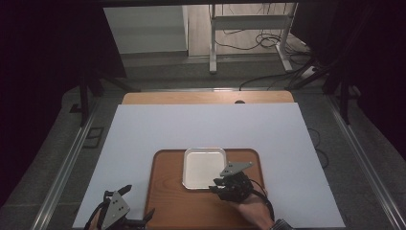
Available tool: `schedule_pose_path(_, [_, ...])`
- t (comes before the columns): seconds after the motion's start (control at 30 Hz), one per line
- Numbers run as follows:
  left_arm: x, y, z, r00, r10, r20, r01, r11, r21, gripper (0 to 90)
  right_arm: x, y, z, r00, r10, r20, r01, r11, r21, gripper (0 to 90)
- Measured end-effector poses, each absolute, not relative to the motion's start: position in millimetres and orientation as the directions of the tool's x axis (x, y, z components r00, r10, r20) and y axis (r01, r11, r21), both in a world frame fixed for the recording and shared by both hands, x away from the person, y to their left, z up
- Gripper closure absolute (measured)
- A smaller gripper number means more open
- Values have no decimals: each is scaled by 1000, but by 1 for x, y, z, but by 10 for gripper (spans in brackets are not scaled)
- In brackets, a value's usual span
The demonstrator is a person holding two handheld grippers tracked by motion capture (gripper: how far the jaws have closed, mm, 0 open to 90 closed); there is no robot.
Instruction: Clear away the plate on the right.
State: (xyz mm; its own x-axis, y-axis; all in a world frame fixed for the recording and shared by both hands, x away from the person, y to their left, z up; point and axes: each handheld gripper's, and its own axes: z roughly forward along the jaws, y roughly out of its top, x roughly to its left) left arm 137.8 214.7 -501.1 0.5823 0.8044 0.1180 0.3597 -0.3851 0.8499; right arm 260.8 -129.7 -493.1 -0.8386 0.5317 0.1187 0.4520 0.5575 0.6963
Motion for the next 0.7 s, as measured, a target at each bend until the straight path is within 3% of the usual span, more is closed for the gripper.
schedule_pose_path(0.47, [135,214,-501,574,807,140,344,-392,853,9,262,-142,-484,-826,552,115,453,528,719,518])
schedule_pose_path(0.7, [135,219,-501,555,826,100,347,-339,875,9,262,-147,-478,-823,557,109,445,514,734,450])
